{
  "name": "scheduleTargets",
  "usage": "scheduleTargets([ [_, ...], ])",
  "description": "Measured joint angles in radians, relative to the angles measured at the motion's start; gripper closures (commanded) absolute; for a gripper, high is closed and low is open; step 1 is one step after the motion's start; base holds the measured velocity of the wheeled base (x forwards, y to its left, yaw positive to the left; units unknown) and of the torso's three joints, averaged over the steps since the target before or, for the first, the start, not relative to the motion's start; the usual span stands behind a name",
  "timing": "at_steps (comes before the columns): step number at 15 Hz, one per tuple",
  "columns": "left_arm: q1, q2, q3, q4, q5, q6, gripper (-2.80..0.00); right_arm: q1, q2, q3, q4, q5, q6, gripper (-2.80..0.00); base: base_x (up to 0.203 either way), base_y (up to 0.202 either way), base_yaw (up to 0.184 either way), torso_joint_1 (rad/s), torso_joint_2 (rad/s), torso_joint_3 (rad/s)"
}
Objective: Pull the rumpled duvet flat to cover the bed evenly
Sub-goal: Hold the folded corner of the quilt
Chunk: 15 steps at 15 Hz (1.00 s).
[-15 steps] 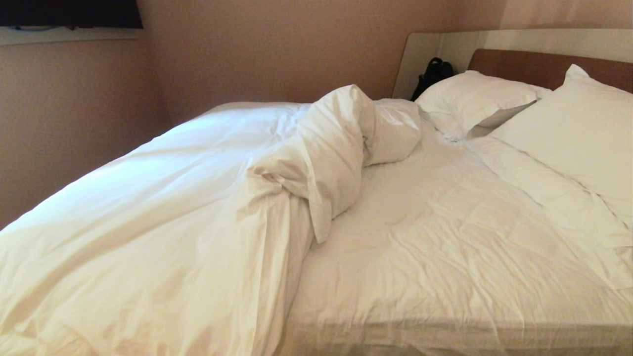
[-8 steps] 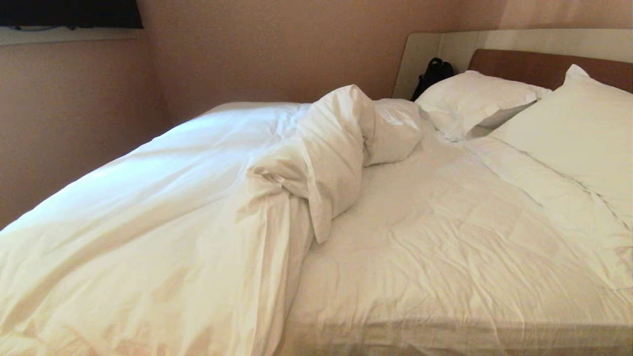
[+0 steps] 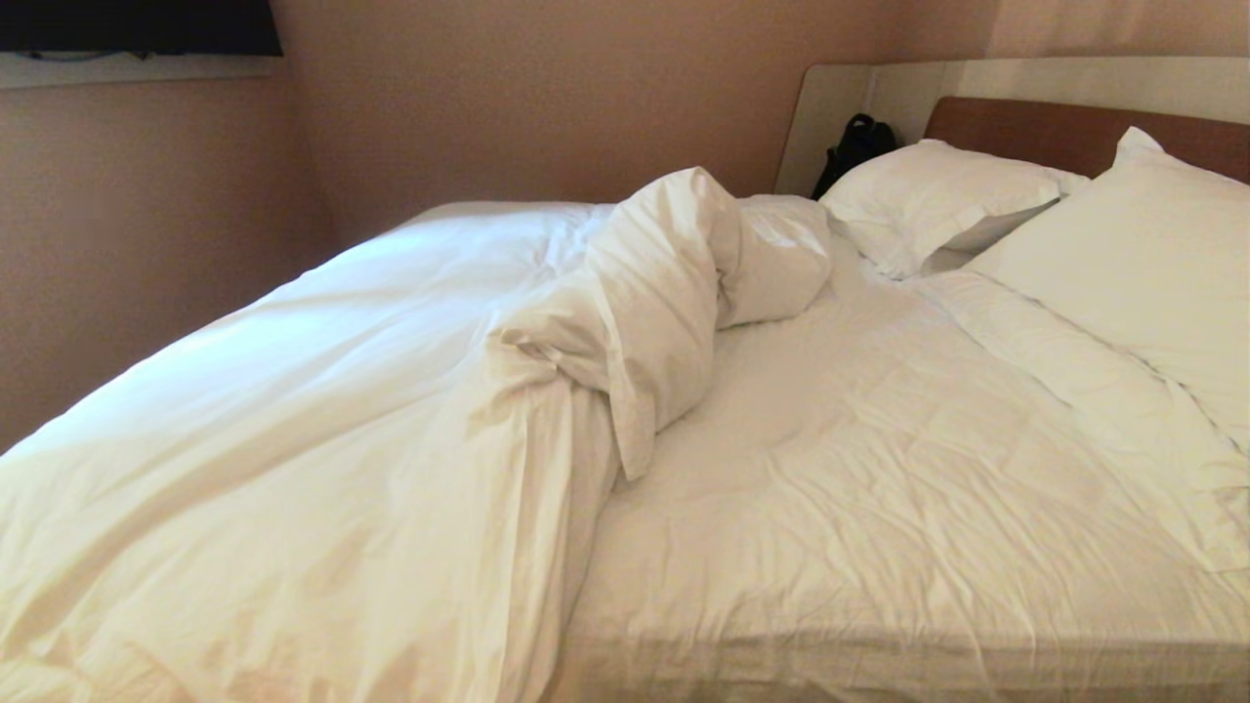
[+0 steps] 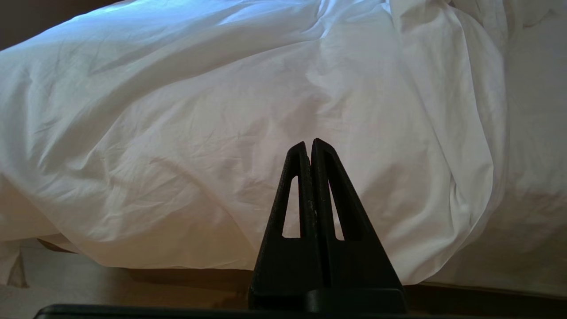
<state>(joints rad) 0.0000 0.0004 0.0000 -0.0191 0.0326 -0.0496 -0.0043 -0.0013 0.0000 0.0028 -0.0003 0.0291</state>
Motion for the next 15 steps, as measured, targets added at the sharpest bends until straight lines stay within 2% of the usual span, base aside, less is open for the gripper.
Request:
scheduleTargets([
  [15, 0.000, 0.000, 0.000, 0.000, 0.000, -0.008, 0.00, 0.000, 0.000, 0.000, 0.000, 0.000, 0.000, 0.00, 0.000, 0.000, 0.000, 0.000, 0.00, 0.000],
])
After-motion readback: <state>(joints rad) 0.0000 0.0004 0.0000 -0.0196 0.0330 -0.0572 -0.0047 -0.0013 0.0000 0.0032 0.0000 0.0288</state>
